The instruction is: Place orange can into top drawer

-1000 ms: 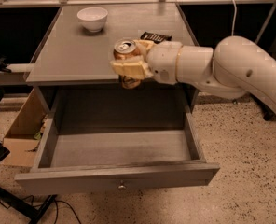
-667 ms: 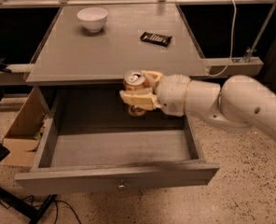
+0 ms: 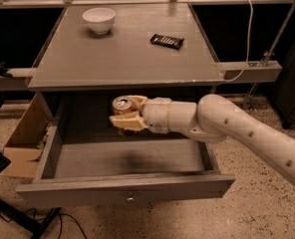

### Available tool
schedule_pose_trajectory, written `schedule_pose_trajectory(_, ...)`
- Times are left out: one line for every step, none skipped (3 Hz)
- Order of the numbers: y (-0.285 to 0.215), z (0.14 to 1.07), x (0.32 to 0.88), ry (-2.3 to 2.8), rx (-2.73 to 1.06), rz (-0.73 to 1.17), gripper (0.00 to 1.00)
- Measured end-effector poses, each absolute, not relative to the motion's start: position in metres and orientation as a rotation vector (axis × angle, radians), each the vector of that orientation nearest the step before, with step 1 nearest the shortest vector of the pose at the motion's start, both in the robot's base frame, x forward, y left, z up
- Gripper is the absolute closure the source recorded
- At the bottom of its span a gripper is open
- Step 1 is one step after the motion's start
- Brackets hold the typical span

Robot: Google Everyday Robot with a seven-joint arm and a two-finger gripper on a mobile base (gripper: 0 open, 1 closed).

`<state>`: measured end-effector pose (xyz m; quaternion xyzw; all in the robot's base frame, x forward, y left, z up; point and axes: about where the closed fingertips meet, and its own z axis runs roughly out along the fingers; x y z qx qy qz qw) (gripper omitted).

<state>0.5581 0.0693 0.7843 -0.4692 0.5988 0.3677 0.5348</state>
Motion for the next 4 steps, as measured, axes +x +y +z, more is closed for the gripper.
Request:
schedule_pose_trajectory(0.115, 0.759, 0.586, 1.401, -1.201, 0.905, 1.0)
schedule_pose_trajectory(0.156, 0.727, 0.599, 1.372, -1.238, 0.964, 1.0)
schedule_pose_trajectory(0.165, 0.708, 0.592, 1.37, -1.228, 0.998, 1.0)
schedule_pose_trajectory(0.163, 0.694, 0.583, 1.408, -1.184, 0.986, 1.0)
